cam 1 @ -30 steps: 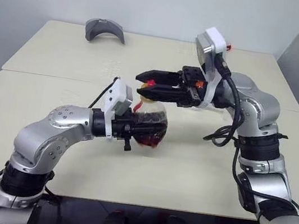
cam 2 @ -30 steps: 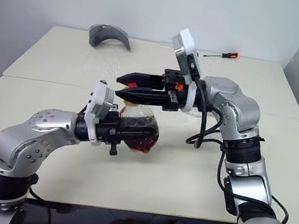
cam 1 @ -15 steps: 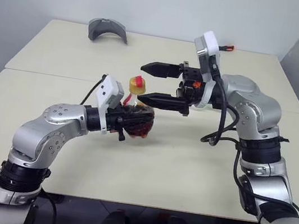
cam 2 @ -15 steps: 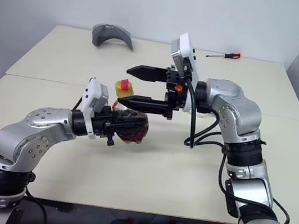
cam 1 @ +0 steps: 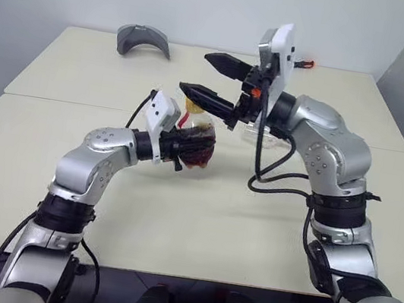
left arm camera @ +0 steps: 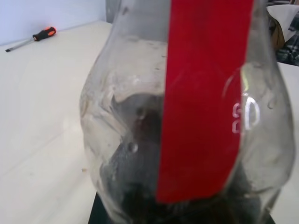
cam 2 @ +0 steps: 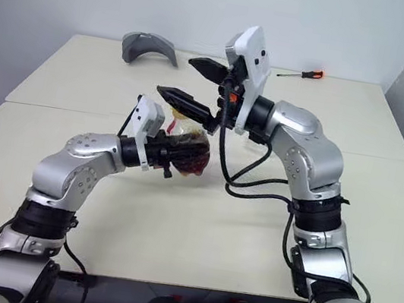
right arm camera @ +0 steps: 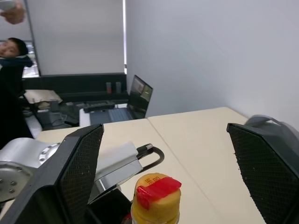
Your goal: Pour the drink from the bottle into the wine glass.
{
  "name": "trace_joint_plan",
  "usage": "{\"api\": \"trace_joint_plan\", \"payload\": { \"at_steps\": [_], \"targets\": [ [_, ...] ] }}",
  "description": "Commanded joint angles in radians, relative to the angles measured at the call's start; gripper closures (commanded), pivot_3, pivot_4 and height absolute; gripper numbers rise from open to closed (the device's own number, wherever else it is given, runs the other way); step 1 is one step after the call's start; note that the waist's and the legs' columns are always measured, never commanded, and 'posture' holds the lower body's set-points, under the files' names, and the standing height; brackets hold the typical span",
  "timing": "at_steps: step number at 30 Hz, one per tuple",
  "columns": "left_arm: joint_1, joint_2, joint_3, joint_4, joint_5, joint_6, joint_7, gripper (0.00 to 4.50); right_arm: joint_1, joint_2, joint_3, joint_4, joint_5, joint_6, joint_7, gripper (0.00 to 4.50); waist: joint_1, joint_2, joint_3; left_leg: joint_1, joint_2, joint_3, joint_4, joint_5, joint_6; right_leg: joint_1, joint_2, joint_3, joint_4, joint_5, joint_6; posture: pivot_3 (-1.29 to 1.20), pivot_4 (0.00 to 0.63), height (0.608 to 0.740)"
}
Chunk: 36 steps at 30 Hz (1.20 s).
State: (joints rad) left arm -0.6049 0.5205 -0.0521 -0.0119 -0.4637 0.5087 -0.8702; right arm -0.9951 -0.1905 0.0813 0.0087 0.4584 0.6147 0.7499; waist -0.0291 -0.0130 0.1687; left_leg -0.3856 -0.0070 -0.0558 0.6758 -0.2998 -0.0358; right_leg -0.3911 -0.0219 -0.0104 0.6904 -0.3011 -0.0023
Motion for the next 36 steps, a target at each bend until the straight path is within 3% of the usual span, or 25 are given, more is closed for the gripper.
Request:
{"api": "trace_joint_plan", "payload": {
  "at_steps": [1,23,36],
  "targets": [
    [-0.022,-0.008,0.015,0.004,0.011,-0.050,-0.020,3.60,-0.036,0.014,-0.005,0.013,-0.014,-0.043,-0.018,0.00,0.000,0.000,0.000,0.000,0.000,0.000,0.000,0.000,0.000,0.000,0.000,0.000,0.000,0.000,0.000,0.00,0.150,0.740],
    [-0.003,-0.011,0.041,-0.044,-0.006,-0.025,-0.002,3.60,-0.015,0.033,0.051,0.143,-0.114,-0.168,0.007,0.00,-0.001,0.000,0.000,-0.001,0.000,0.000,0.000,0.000,0.000,-0.001,0.000,0.000,0.001,0.000,0.000,0.00,0.150,0.740],
    [0.067,0.013,0.073,-0.161,-0.045,0.037,0.021,3.60,0.054,-0.133,-0.024,0.041,-0.074,-0.083,0.065,0.00,-0.001,0.000,0.000,-0.001,0.000,0.000,0.000,0.000,0.000,-0.001,0.000,0.000,0.001,0.000,0.000,0.00,0.150,0.740]
  ]
}}
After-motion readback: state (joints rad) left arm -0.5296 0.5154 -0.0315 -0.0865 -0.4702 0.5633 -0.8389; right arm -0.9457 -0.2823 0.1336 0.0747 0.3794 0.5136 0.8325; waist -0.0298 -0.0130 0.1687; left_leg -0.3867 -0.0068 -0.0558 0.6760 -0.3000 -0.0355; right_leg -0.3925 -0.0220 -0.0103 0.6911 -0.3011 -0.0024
